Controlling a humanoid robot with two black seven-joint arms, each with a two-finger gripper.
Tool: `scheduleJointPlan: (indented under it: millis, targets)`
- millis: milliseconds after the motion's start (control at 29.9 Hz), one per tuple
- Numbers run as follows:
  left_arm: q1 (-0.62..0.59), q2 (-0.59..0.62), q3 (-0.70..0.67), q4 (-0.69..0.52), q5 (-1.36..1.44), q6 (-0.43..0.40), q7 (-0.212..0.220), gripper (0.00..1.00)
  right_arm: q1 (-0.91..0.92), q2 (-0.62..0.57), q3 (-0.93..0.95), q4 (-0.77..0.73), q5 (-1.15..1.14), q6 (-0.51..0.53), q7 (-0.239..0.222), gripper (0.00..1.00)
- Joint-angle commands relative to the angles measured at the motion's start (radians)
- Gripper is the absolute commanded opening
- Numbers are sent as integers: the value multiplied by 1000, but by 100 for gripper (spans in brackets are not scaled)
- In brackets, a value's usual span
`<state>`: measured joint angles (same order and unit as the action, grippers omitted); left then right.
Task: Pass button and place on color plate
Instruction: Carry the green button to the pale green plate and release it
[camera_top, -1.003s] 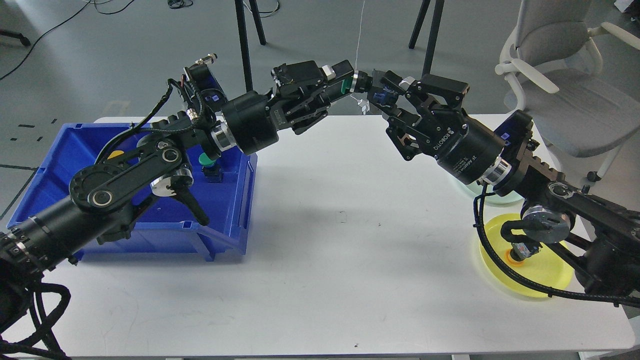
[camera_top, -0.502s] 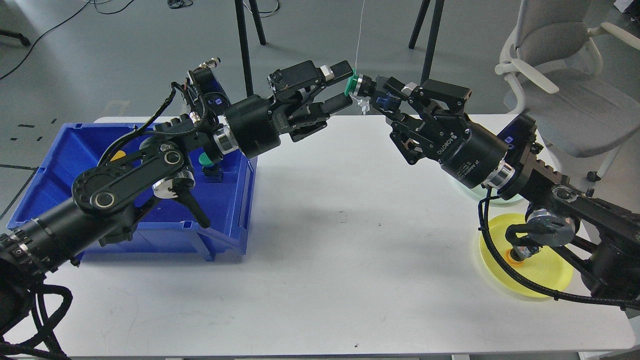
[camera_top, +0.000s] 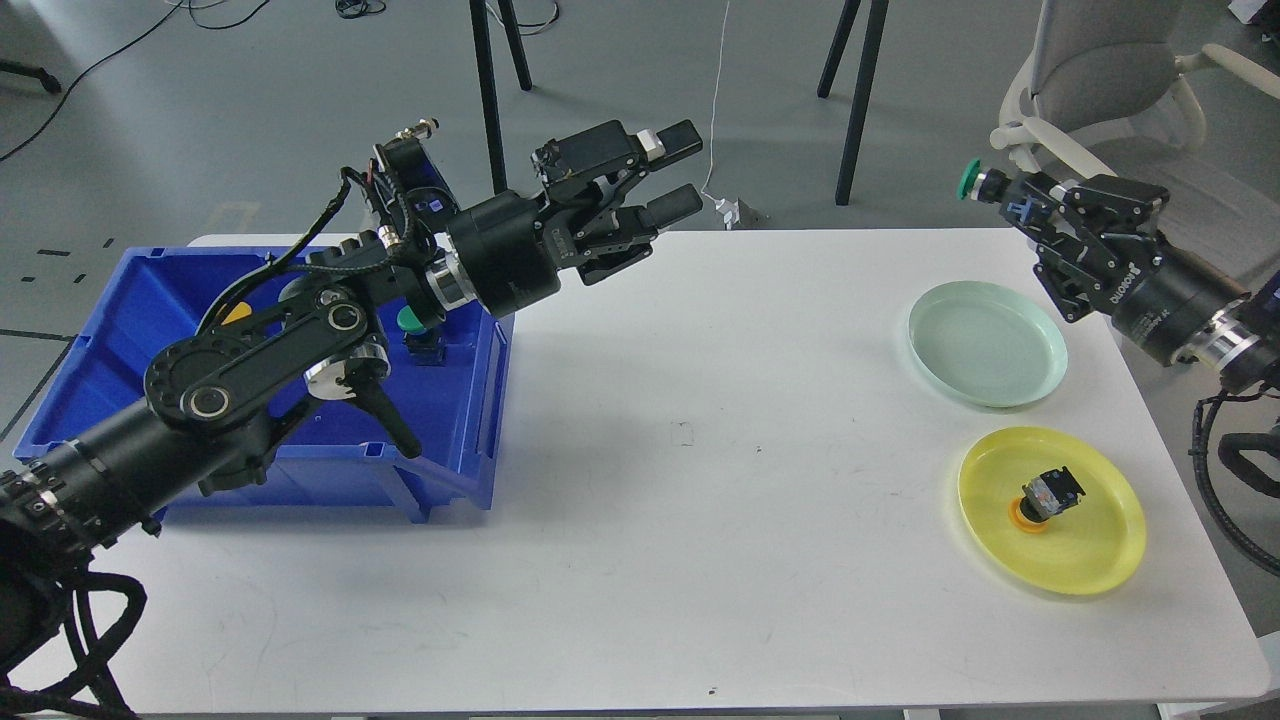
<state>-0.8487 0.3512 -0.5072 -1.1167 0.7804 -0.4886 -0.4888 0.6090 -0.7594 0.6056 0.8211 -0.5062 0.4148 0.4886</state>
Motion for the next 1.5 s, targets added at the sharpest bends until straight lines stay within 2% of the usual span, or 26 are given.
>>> scheduleJointPlan:
  millis: [0, 134, 334, 602, 869, 1471]
  targets:
    - [0, 0, 1, 1, 0, 0, 0, 77, 2, 64, -29, -181, -57, -28, 0, 18]
    - [0, 0, -1, 3, -1, 0, 0, 77, 8, 140, -92, -281, -60, -60, 0, 18]
    - [0, 0, -1, 5, -1, 0, 0, 78, 18, 238, -159, -352, -60, -108, 0, 18]
    - [0, 0, -1, 5, -1, 0, 0, 78, 64, 340, -196, -499, -57, -111, 0, 21]
    - [0, 0, -1, 5, -1, 0, 0, 78, 66, 348, -198, -510, -55, -113, 0, 40]
    - [0, 0, -1, 5, -1, 0, 0, 78, 72, 350, -179, -494, -41, -103, 0, 58]
